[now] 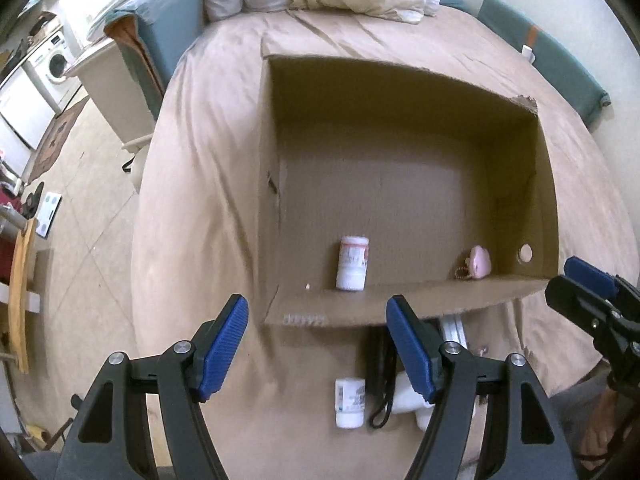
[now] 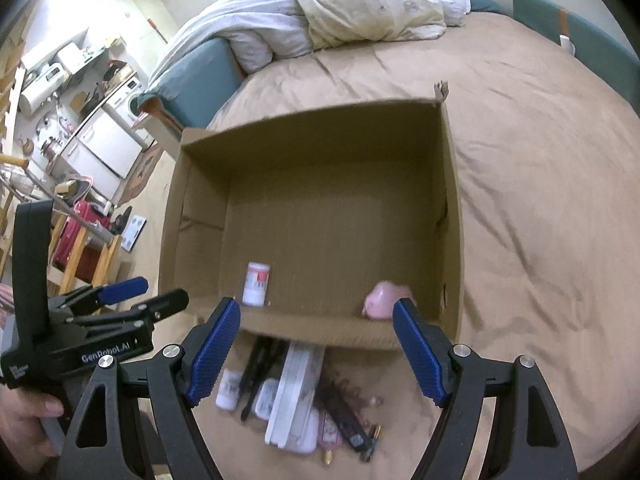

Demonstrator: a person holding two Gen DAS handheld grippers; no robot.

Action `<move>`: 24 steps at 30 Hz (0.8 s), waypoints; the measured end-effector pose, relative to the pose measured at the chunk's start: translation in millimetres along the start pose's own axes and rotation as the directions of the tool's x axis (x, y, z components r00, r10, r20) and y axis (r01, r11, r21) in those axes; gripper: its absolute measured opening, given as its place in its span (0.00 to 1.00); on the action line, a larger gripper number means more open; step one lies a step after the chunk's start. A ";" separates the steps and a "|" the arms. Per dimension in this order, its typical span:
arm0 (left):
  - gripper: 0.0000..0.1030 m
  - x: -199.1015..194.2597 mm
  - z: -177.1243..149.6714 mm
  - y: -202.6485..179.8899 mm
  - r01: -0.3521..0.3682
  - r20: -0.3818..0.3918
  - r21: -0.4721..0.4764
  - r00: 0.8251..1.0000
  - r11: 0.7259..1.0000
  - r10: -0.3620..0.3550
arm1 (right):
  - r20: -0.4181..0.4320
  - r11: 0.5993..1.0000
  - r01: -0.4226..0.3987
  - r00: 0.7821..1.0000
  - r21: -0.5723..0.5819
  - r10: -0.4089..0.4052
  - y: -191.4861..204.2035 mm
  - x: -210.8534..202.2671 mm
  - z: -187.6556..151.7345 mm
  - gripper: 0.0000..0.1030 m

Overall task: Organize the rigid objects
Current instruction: 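Withdraw both open tools from the box toward the remaining items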

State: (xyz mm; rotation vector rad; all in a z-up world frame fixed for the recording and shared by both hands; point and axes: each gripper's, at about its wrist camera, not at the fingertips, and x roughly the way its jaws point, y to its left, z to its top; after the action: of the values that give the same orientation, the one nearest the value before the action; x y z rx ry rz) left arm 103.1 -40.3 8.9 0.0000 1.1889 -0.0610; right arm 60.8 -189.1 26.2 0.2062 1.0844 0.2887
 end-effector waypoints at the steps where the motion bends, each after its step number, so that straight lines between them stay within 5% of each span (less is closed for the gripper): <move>1: 0.67 0.5 -4.3 1.7 0.000 -0.003 -0.003 1.000 1.000 0.000 | -0.007 1.000 -0.004 1.000 0.002 0.004 0.2 -0.5 -3.8 0.81; 19: 0.67 21.9 -48.0 10.9 -0.024 -0.033 -0.010 0.999 1.000 0.023 | -0.082 0.996 -0.007 0.997 0.083 0.014 -14.6 -4.1 -53.6 0.81; 24: 0.67 31.9 -47.2 29.1 -0.011 -0.061 -0.080 0.998 0.997 0.006 | -0.102 0.992 0.023 0.995 0.125 -0.010 -27.2 -1.7 -58.1 0.81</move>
State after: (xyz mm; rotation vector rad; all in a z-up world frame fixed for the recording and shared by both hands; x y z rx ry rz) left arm 72.6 -11.2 -39.2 -0.0641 1.2515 -0.0052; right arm 11.9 -213.9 -7.1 0.2976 1.2054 0.2178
